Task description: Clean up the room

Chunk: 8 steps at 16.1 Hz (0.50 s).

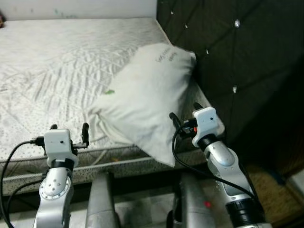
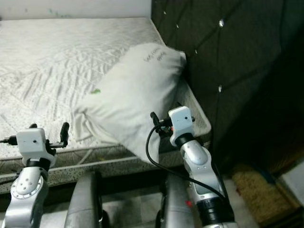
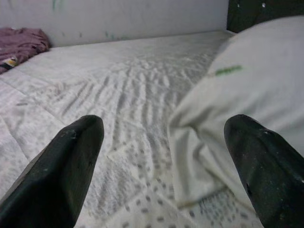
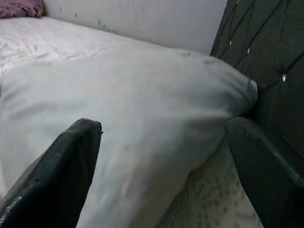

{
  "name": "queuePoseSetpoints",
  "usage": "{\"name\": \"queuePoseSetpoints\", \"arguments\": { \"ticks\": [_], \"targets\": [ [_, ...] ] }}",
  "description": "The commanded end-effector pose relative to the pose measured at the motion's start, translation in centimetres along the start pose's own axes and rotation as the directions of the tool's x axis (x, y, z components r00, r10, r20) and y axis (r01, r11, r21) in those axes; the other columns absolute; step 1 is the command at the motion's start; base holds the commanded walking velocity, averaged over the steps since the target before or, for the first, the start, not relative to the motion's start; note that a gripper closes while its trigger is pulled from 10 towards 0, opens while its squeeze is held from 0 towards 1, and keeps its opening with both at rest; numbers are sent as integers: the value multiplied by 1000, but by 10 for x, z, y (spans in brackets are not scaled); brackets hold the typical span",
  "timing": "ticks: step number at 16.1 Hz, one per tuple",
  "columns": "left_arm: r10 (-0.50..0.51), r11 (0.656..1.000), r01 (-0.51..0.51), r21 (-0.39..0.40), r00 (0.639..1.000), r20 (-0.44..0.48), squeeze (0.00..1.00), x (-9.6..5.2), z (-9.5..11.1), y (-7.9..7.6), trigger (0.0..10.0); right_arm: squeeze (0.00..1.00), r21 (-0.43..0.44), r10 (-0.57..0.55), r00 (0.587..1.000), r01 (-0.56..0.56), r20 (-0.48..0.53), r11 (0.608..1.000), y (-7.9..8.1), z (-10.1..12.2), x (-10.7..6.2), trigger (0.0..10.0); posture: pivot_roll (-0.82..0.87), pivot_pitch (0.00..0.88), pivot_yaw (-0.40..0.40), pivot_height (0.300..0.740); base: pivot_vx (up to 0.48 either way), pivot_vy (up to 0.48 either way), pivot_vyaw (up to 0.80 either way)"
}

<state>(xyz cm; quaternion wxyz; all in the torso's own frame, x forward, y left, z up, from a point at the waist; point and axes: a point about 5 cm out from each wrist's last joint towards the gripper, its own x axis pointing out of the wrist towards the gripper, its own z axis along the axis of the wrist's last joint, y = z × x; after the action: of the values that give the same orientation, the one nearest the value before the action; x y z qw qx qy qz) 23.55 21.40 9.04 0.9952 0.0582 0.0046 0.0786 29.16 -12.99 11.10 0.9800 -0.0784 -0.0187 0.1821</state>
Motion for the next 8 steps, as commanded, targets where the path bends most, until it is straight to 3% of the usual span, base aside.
{"name": "queuePoseSetpoints", "arguments": {
  "ticks": [1, 8],
  "targets": [
    [5, 1000, -5, 5, 1000, 8, 0, -1, 3, 1, 10000, 0, -2, 24, 999, -24, -30, 1000, 2, -4, 1, 10000, 2, 45, -21, 481, 0, 0, 0],
    [1, 1000, -1, 5, 1000, -12, 0, -1, 1, -2, 10000, 0, 54, 201, 975, -196, -99, 979, 10, -10, 4, 10000, 11, 40, -38, 481, 0, 0, 0]
  ]
}}
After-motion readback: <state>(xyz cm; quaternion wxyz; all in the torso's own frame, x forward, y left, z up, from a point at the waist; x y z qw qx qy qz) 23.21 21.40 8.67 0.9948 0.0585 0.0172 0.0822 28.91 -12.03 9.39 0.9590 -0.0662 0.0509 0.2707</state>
